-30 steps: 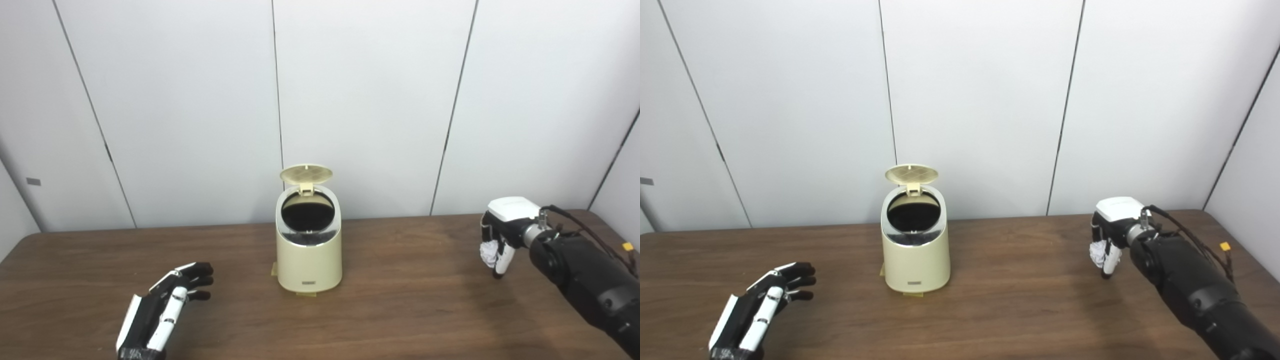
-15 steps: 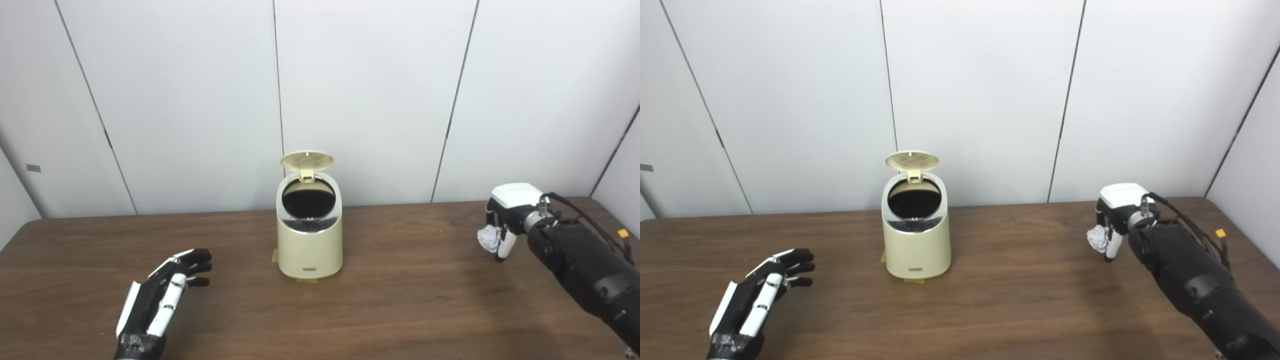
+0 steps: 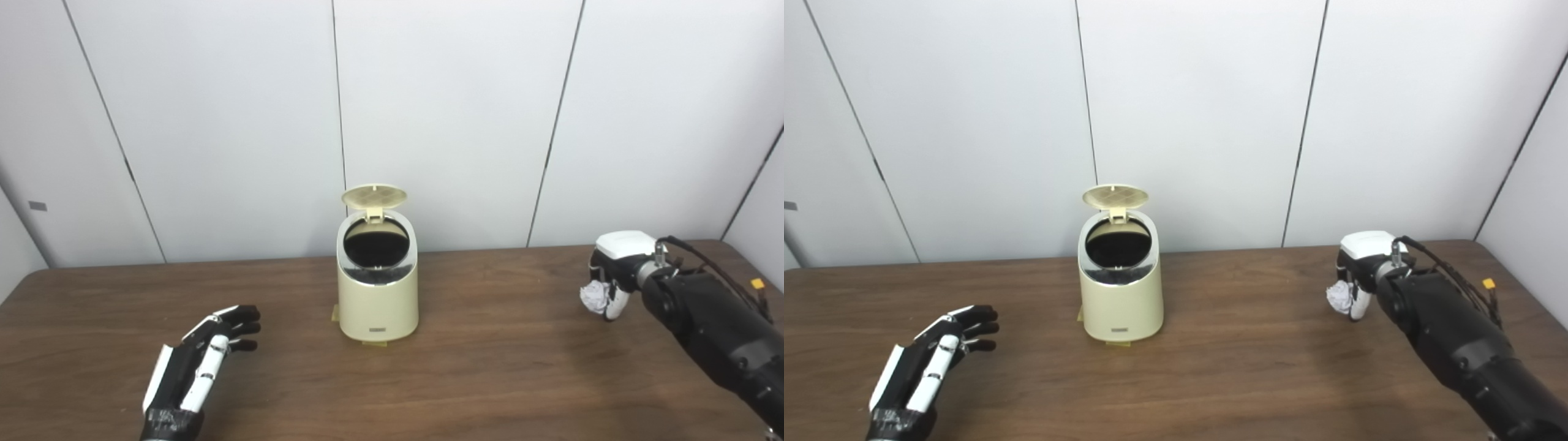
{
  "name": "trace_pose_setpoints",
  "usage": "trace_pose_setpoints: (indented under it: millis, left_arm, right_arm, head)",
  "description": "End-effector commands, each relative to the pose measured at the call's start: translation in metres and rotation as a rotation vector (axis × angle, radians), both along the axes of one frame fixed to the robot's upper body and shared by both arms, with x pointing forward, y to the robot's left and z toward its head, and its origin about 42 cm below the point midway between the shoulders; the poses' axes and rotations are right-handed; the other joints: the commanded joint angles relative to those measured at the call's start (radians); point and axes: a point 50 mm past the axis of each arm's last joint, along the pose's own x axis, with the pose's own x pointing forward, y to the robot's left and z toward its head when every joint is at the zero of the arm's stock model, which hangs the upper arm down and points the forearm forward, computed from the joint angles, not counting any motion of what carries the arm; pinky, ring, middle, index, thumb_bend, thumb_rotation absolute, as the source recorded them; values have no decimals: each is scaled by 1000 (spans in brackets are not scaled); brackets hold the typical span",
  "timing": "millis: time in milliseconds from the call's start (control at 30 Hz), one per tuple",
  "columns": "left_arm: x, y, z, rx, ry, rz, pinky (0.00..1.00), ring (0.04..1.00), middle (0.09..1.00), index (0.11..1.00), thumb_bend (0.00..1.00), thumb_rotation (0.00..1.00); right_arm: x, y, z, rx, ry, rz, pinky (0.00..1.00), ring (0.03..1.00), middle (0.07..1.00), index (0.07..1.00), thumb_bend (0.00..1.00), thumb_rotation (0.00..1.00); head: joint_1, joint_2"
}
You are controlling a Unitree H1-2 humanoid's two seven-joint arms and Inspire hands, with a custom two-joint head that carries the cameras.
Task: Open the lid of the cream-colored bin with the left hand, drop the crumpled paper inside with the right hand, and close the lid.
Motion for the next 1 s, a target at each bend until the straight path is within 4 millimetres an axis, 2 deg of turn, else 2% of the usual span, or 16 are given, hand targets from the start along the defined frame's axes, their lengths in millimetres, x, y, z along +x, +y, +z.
trace_pose_setpoints:
  millis: [0, 100, 400, 567, 667, 833, 967]
  left_arm:
    - [5, 0, 16, 4, -74, -8, 649, 733, 749, 748, 247, 717]
    - [6, 1, 16, 6, -71, -9, 661, 744, 755, 752, 248, 729]
    - [6, 1, 16, 1, -68, -8, 666, 745, 757, 754, 244, 731]
    - [7, 1, 15, 6, -71, -10, 664, 743, 756, 753, 255, 733]
    - [8, 0, 14, 1, -73, -11, 661, 740, 754, 752, 247, 727]
    - [8, 0, 14, 4, -73, -12, 661, 745, 756, 754, 247, 725]
    - [9, -1, 14, 4, -74, -10, 660, 741, 754, 753, 240, 727]
  right_arm:
    - [5, -2, 44, 30, -114, 21, 428, 441, 517, 485, 519, 0]
    - [3, 4, 53, 89, -124, 51, 331, 383, 465, 520, 517, 0]
    - [-8, 34, 76, 114, -170, 162, 286, 379, 446, 522, 518, 0]
    - [-19, 55, 93, 137, -181, 234, 290, 382, 456, 518, 518, 0]
    - [-23, 68, 102, 132, -189, 282, 430, 475, 517, 453, 517, 0]
    - [-34, 92, 120, 188, -205, 319, 358, 451, 514, 475, 520, 0]
    - [-42, 112, 133, 197, -229, 383, 362, 451, 504, 475, 521, 0]
  head:
    - [-1, 0]
    - [-2, 0]
    - [-2, -2]
    - [-1, -2]
    - [0, -4]
    - [2, -6]
    - [2, -8]
